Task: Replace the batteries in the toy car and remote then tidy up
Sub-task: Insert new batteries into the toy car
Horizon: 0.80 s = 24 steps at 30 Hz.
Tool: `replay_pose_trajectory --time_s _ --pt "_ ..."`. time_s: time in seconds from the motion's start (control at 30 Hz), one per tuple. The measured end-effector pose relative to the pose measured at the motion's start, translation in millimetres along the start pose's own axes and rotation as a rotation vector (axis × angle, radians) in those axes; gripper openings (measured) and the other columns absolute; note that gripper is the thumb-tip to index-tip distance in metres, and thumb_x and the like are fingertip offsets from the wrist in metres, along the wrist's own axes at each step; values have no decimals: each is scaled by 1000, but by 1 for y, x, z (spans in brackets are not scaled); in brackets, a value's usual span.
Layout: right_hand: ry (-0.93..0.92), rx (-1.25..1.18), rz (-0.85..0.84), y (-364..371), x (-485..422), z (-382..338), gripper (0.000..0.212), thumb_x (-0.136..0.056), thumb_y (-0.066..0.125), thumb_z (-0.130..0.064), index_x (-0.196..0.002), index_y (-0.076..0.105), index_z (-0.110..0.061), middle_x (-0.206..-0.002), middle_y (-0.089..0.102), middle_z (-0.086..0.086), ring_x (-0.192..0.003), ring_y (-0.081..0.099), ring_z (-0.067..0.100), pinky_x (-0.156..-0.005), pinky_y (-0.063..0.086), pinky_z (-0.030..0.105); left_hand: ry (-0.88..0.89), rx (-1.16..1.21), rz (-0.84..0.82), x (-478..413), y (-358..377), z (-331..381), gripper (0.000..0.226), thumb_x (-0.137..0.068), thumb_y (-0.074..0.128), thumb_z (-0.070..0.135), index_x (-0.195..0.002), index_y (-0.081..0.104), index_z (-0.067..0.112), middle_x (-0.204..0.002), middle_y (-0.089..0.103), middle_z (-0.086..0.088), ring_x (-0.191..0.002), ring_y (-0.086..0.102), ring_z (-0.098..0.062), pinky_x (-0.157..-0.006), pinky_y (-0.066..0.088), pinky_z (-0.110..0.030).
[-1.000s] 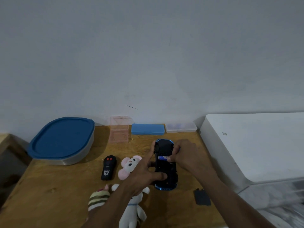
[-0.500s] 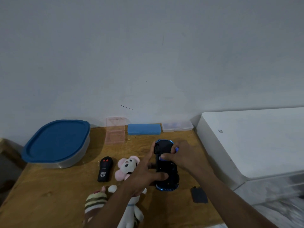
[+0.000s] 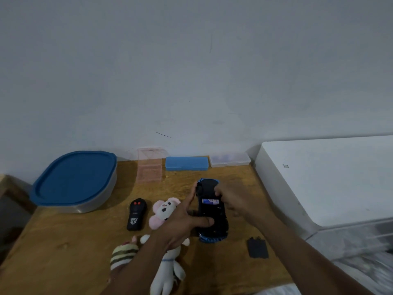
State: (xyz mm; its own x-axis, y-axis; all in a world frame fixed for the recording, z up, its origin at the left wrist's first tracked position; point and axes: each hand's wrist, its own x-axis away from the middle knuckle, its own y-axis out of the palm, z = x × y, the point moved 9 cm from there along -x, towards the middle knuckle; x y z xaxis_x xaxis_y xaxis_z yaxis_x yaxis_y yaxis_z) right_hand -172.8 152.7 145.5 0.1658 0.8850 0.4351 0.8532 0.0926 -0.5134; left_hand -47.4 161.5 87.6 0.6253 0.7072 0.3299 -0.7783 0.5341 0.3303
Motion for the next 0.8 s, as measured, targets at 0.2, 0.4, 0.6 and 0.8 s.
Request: replay_pose_trajectory --time_s 0.2,0.4,0.6,0.8 --pt "-34 -198 -75 -10 -3 0 17 -93 47 -15 -102 61 -20 -79 64 3 -60 42 12 -46 32 23 -6 49 -8 0 -5 0 104 -81 64 -14 -142 17 56 -123 66 -16 -114 63 -37 -96 47 -57" --pt "-174 -217 -60 -15 2 -4 12 -97 51 -27 -104 60 -26 -95 74 -7 -67 49 9 -50 35 25 -13 66 -28 -1 -3 -3 105 -81 65 -14 -145 17 55 -127 64 -17 -116 61 -39 -99 42 -64" --pt "-274 -274 -42 -17 5 -8 15 -96 55 -25 -99 70 -22 -92 67 3 -67 51 6 -53 39 23 -18 62 -25 -1 0 -1 105 -81 63 -14 -145 15 55 -125 64 -21 -116 60 -40 -101 40 -64" --pt "-230 -476 -69 -18 7 -6 24 -88 65 -32 -92 60 -9 -61 55 -1 -46 41 7 -39 31 20 -30 55 -28 -1 2 -2 99 -81 64 -13 -136 24 60 -122 65 -23 -114 62 -40 -99 43 -62"
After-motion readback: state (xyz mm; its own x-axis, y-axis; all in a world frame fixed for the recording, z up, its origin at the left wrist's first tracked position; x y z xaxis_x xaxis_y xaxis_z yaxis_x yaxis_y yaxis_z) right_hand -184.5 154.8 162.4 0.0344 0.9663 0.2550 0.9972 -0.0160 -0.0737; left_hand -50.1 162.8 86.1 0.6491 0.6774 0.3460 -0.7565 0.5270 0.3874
